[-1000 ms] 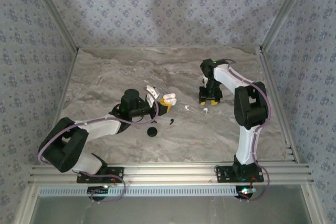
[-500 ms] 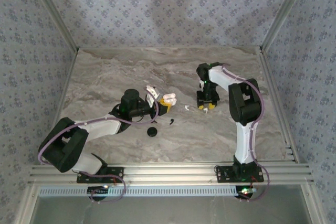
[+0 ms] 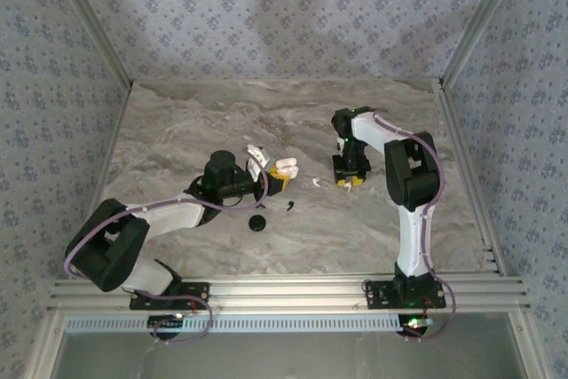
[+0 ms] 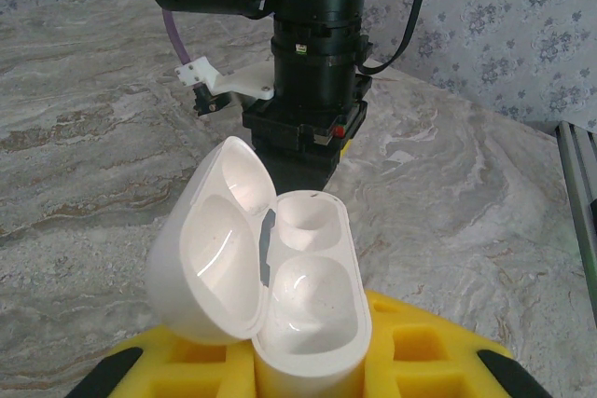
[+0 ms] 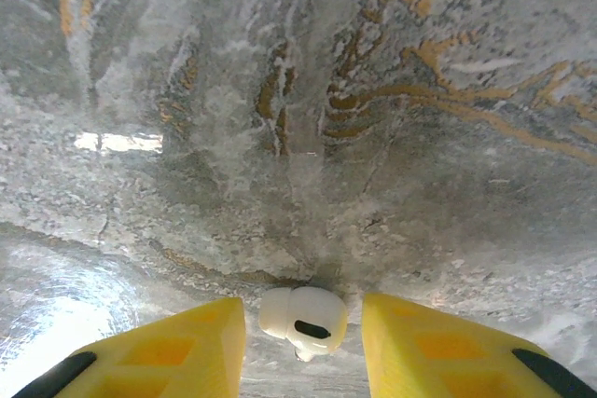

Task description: Insert the wireless bluetooth earbuds into the charging case

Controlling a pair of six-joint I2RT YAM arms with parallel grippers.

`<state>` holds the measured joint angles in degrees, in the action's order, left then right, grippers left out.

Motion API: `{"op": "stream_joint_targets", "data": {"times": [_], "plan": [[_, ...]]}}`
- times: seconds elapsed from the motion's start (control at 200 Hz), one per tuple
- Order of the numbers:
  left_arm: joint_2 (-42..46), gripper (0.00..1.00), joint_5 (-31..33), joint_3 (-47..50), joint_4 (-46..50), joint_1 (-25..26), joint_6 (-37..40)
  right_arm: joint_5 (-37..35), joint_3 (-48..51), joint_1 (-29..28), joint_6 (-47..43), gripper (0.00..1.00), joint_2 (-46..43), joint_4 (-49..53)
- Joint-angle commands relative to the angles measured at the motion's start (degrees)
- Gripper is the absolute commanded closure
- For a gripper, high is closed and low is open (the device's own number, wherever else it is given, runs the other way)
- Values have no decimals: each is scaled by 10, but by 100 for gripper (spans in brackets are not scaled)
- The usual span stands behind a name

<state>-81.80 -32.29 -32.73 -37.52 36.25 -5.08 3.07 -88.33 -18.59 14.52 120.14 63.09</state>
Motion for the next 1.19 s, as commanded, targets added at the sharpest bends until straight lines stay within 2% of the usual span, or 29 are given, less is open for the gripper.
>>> {"op": "stream_joint_targets", "data": {"times": [0.0,0.37,0.62,0.815,1.189], "plan": [[6,83,-14,-8,-3,-5,-2,-17,0,-2,0,63,12,6],[4,83,-13,-10,8,-5,1,-21,10,-2,-1,68,12,-5],[4,83,-13,-12,10,-4,1,-28,10,-3,1,64,9,2],[2,83,-14,-11,9,-5,1,-33,20,-4,1,69,5,-9],[10,83,6,-5,15,-4,5,-31,77,-6,9,72,-85,-71]]}}
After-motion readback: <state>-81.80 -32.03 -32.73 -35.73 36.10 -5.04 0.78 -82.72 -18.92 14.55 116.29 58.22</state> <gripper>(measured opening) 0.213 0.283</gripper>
